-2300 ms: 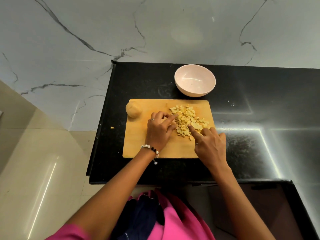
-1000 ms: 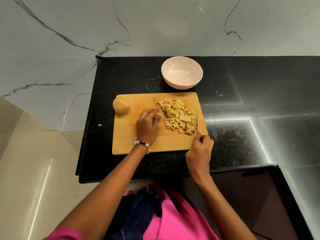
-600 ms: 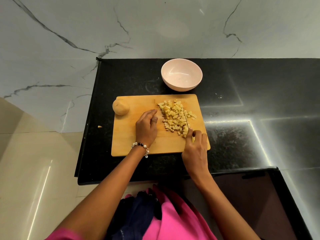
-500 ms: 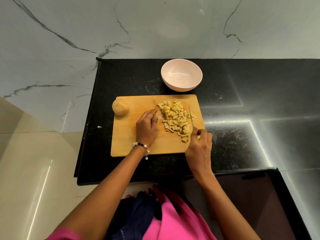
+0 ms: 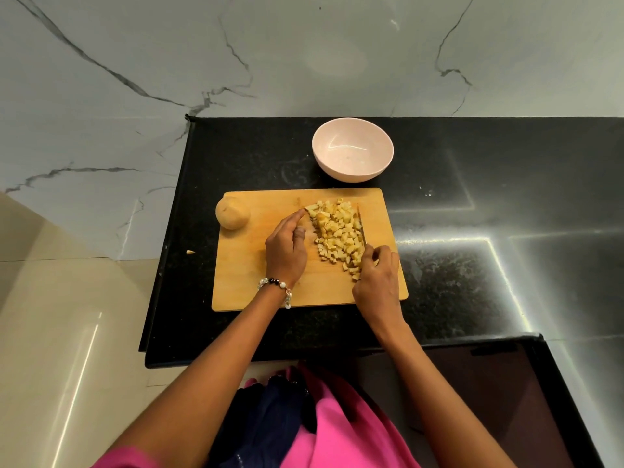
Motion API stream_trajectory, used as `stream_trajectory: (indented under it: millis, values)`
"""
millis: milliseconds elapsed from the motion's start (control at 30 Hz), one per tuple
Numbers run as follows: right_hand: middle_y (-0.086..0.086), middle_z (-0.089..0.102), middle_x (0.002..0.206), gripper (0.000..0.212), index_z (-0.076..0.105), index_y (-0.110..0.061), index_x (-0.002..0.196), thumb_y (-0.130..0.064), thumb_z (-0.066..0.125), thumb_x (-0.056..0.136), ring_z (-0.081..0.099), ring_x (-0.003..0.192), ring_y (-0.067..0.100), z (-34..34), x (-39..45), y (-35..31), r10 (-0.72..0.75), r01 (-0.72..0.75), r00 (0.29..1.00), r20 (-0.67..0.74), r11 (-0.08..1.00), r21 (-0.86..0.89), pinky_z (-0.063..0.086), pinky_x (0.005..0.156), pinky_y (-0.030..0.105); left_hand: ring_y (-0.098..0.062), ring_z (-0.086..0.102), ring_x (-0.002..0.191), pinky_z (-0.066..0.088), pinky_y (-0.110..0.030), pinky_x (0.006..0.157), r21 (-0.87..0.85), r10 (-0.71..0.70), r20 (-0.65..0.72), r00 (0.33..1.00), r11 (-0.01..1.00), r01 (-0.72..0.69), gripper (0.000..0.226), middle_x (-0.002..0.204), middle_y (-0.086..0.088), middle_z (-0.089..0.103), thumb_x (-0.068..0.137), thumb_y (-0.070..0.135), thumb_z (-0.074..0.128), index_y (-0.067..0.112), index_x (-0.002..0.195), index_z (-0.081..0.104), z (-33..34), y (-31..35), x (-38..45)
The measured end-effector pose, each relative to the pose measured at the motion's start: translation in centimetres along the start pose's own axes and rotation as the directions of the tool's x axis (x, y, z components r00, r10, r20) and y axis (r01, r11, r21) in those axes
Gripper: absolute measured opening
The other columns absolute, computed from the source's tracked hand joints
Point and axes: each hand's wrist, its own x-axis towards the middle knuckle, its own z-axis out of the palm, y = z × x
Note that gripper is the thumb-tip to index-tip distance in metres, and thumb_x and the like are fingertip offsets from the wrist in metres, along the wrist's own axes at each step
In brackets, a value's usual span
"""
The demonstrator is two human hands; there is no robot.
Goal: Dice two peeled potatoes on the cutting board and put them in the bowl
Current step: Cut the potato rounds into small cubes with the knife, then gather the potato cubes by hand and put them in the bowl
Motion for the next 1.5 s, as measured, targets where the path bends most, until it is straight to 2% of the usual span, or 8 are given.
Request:
stream_trajectory:
  millis: [233,633,833,967,1133,1233,1333,1500]
  values:
    - [0.025,0.053,0.103,0.053,0.053,0.014,0.121,0.018,0.055,0.069,0.050,0.086,0.039,-1.6,0.5,1.8,-0.130,0.128,0.991,-0.027,0.989,-0.079,0.049,0.065,0.046,-0.018,0.054,0.119,0.033,-0.010,0.096,-0.006,-0.029,-0.006,1.000,1.000,0.029,0.035,0.129,-0.008,0.059,0.095,0.003,0.045,0.005,0.128,0.057,0.6,0.1,0.8]
    - [0.015,0.052,0.107,0.042,0.045,-0.001,0.137,-0.012,0.048,0.096,0.050,0.100,0.028,-1.4,3.2,3.8,0.266,-0.273,0.962,0.068,0.905,0.326,0.041,0.082,0.032,-0.017,0.061,0.106,0.046,-0.019,0.088,-0.087,-0.064,-0.057,0.996,0.995,0.059,0.033,0.123,-0.008,0.063,0.097,0.009,0.045,0.006,0.128,0.056,2.1,0.8,1.9]
    - [0.014,0.043,0.112,0.045,0.046,-0.001,0.136,-0.020,0.050,0.096,0.039,0.103,0.027,-1.0,3.4,3.5,0.207,-0.213,0.976,0.063,0.971,0.110,0.037,0.087,0.038,-0.011,0.051,0.119,0.038,-0.011,0.096,-0.095,-0.074,-0.017,0.997,0.993,0.072,0.036,0.132,-0.007,0.057,0.098,0.007,0.042,0.006,0.134,0.050,2.7,0.8,2.4]
    - [0.021,0.048,0.117,0.049,0.048,0.003,0.130,-0.030,0.050,0.095,0.046,0.105,0.028,-1.8,3.9,2.1,-0.067,0.094,0.991,-0.115,0.964,0.248,0.046,0.088,0.036,-0.015,0.048,0.123,0.033,-0.012,0.099,-0.027,0.002,0.058,0.998,1.000,0.000,0.036,0.135,-0.010,0.053,0.099,0.010,0.041,0.005,0.135,0.048,2.7,0.4,3.1]
    - [0.027,0.027,0.146,0.081,0.022,0.001,0.147,-0.056,0.035,0.092,0.029,0.134,0.039,1.0,3.8,-0.7,-0.066,0.042,0.993,0.099,0.974,0.225,0.031,0.109,0.047,-0.004,0.049,0.108,0.033,0.003,0.083,-0.091,-0.024,0.108,0.994,0.995,0.034,0.040,0.130,-0.009,0.057,0.100,0.023,0.039,0.006,0.135,0.048,3.7,0.5,3.5]
    - [0.027,0.015,0.152,0.076,0.009,-0.002,0.150,-0.052,0.029,0.096,0.017,0.141,0.040,2.4,4.8,-1.2,-0.037,0.024,0.993,0.116,0.993,0.115,0.027,0.112,0.051,-0.010,0.054,0.110,0.040,-0.008,0.091,-0.084,-0.068,0.033,0.997,0.994,0.070,0.047,0.124,-0.011,0.061,0.095,0.029,0.035,0.005,0.133,0.051,4.6,0.4,3.3]
    - [0.030,0.024,0.149,0.069,0.022,0.001,0.147,-0.048,0.022,0.099,0.024,0.138,0.042,2.9,7.2,-1.3,-0.026,0.014,0.997,0.069,0.986,0.169,0.029,0.111,0.052,-0.027,0.048,0.126,0.033,-0.039,0.110,-0.007,-0.084,0.016,0.996,0.996,0.084,0.048,0.131,-0.014,0.057,0.095,0.030,0.034,0.003,0.131,0.053,5.1,0.1,3.5]
    - [0.021,0.034,0.149,0.066,0.038,-0.001,0.142,-0.044,0.018,0.095,0.031,0.138,0.034,3.2,9.3,-0.6,-0.137,0.091,0.980,0.145,0.955,0.282,0.025,0.114,0.045,-0.026,0.038,0.135,0.016,-0.037,0.117,0.086,-0.023,0.135,0.991,0.996,0.012,0.055,0.139,-0.015,0.049,0.096,0.036,0.026,0.002,0.132,0.050,5.8,0.2,4.3]
